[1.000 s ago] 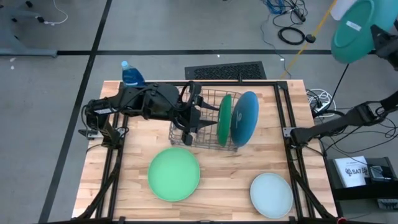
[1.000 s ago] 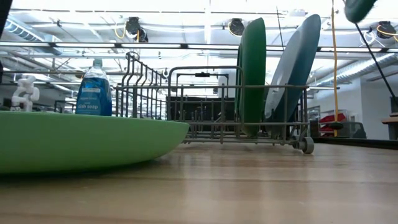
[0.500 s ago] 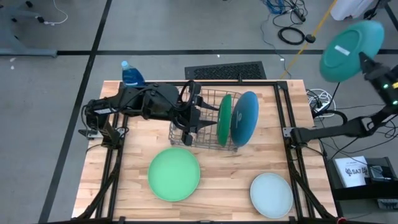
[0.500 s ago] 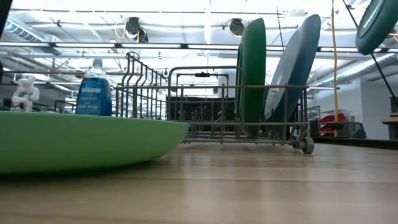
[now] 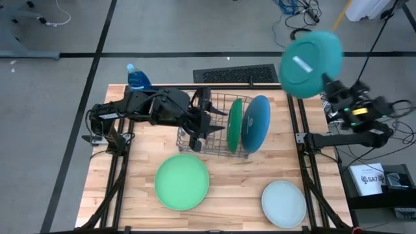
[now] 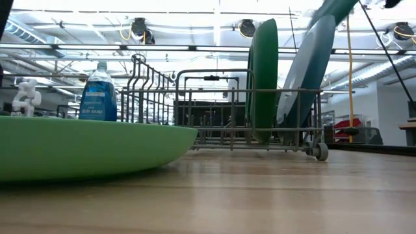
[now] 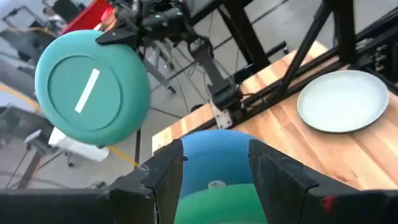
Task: Sort dishes
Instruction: Put the green plate into the dish rack
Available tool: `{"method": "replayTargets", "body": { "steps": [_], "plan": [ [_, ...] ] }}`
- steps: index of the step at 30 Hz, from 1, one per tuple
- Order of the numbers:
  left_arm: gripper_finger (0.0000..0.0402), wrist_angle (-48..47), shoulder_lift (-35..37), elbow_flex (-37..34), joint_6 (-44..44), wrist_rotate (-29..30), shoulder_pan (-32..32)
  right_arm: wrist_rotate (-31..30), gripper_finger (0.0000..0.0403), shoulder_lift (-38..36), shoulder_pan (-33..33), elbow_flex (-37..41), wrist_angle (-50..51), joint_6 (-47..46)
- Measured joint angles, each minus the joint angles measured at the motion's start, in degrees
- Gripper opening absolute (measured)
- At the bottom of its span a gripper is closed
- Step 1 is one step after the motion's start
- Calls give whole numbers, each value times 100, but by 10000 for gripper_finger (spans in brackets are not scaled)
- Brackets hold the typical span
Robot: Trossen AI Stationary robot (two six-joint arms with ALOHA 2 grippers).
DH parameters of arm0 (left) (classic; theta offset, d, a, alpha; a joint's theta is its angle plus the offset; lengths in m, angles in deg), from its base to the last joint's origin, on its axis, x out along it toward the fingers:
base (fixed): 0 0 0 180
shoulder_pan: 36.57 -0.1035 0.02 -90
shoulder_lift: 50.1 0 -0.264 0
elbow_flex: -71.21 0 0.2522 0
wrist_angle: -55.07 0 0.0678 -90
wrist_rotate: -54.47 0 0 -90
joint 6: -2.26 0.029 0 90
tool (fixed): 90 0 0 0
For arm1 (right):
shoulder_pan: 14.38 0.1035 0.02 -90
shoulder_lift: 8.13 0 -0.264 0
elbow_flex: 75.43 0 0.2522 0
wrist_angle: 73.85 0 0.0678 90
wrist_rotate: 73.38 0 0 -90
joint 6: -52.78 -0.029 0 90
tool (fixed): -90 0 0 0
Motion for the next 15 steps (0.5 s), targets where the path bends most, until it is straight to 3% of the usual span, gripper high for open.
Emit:
{"method": "replayTargets", "body": {
  "steps": [5, 11, 15],
  "plan": [
    [182, -280, 0, 0, -85, 297, -1, 411, 9, 845, 3, 528, -1475, -366],
    [182, -353, 59, 0, -416, 570, -74, 455, 9, 1879, 80, 537, -1937, -762],
    [182, -409, 192, 0, -682, 583, -219, 39, 9, 2311, 426, 537, -2171, -689]
  ]
}}
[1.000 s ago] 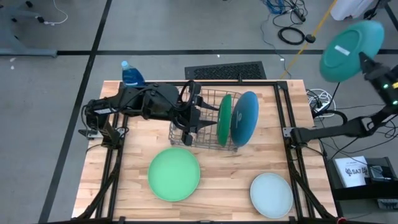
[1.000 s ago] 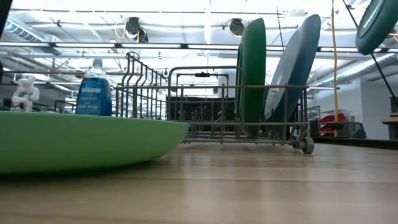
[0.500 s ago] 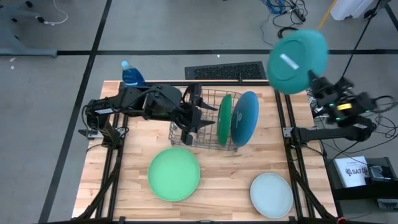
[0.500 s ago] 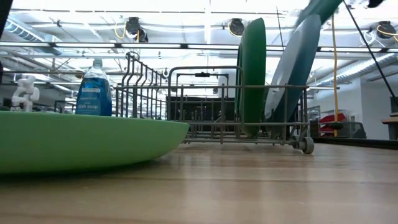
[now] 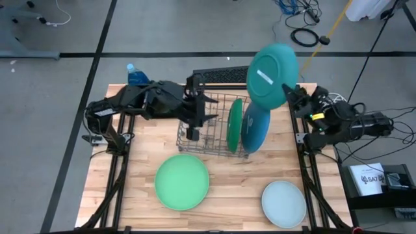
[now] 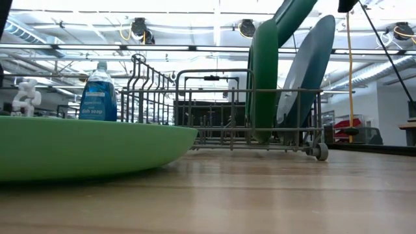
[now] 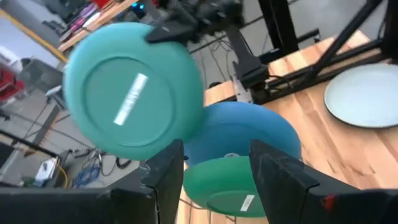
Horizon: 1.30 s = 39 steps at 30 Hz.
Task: Sort dishes
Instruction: Put the green plate into the dish rack
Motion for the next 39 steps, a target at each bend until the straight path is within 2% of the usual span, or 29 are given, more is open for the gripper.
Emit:
{"method": "replayTargets", "body": {
  "steps": [4, 10, 13, 18, 23, 29, 39],
  "plan": [
    [182, -4, 126, 0, -153, -2, -156, -539, 9, 228, 502, 0, -128, 162],
    [182, 31, 199, 2, -150, -2, -340, -1735, 9, 807, 1380, -3, -412, 531],
    [182, 17, 194, 2, -148, -7, -442, -2101, 9, 1214, 1765, -7, -1055, 801],
    [182, 28, 191, 2, -150, -7, -629, -3053, 9, 2038, 2311, -11, -1993, 1358],
    [182, 108, 190, 2, -150, -63, -750, -3720, 9, 2884, 2561, -13, -2673, 1431],
    [182, 256, 190, 2, -150, -442, -865, -4039, 9, 3679, 2582, -11, -3272, 1242],
    [182, 284, 190, 2, -148, -493, -987, -4088, 9, 4362, 2532, -11, -3568, 620]
  ]
}}
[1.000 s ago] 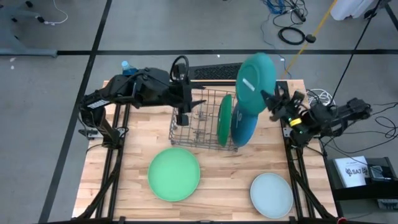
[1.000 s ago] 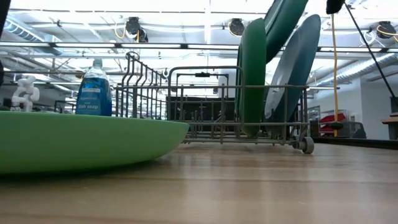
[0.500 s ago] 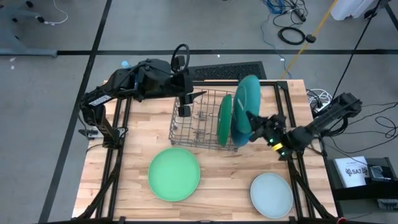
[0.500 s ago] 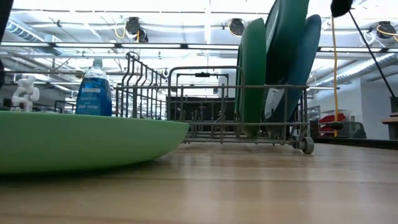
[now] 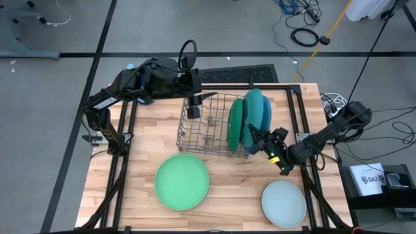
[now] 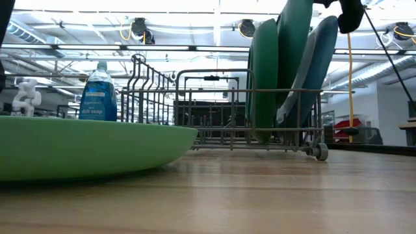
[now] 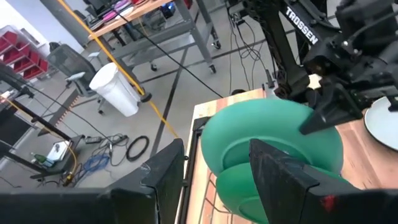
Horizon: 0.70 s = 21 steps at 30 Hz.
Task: Sort dishes
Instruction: Put the green plate into the dish rack
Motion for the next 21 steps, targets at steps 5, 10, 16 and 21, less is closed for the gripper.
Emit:
{"method": "replayTargets", "body": {
  "steps": [5, 10, 16, 21],
  "plan": [
    [182, -2, 0, 0, 0, -135, 3, -339, 9, 323, -7, 0, 7, -460],
    [182, 0, 0, 0, 7, -147, 7, -388, 8, 559, 1, -2, 1, -747],
    [182, -2, -1, 0, 9, -147, 7, -394, 8, 724, 0, -11, -1, -1063],
    [182, -2, -2, 0, 11, -147, 7, -405, 8, 744, -1, -11, -114, -1057]
  ]
}}
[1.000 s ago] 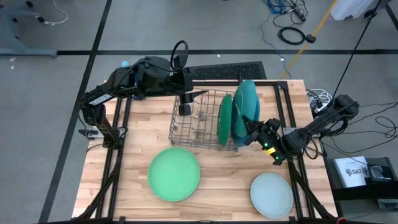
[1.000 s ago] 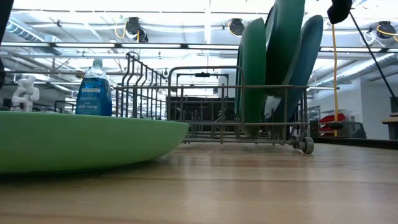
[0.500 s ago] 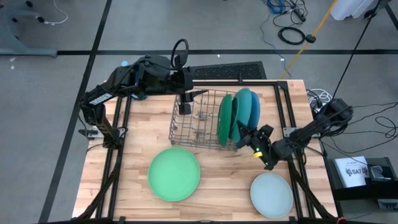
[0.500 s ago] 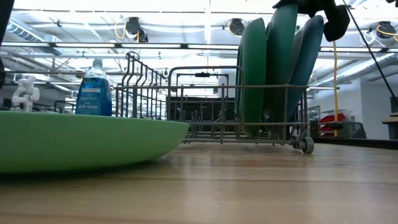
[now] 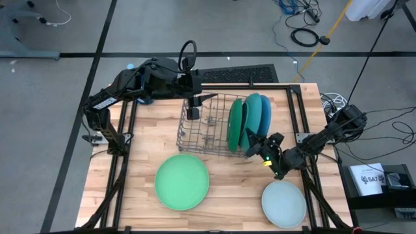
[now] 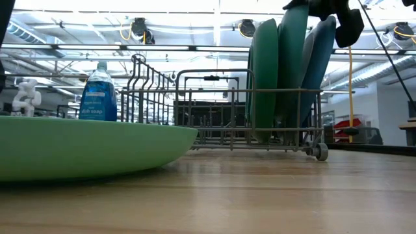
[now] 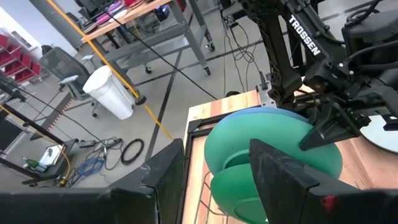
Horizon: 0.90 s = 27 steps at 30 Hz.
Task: Sort dishes
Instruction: Put the green plate into the dish rack
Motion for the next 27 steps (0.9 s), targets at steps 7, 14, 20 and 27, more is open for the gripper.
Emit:
{"method": "replayTargets", "body": {
  "steps": [7, 14, 20, 27],
  "plan": [
    [182, -2, 0, 0, 2, 0, 0, -55, 8, 20, -3, -184, -164, 422],
    [182, -3, 0, 0, 4, 0, 0, 3, 8, 112, 0, -216, 22, 318],
    [182, -4, 0, 0, 2, 0, 0, -62, 8, 352, 2, -221, 40, 92],
    [182, -36, 0, 0, 0, 0, 0, -241, 13, 431, 65, -221, 166, 22]
  ]
}}
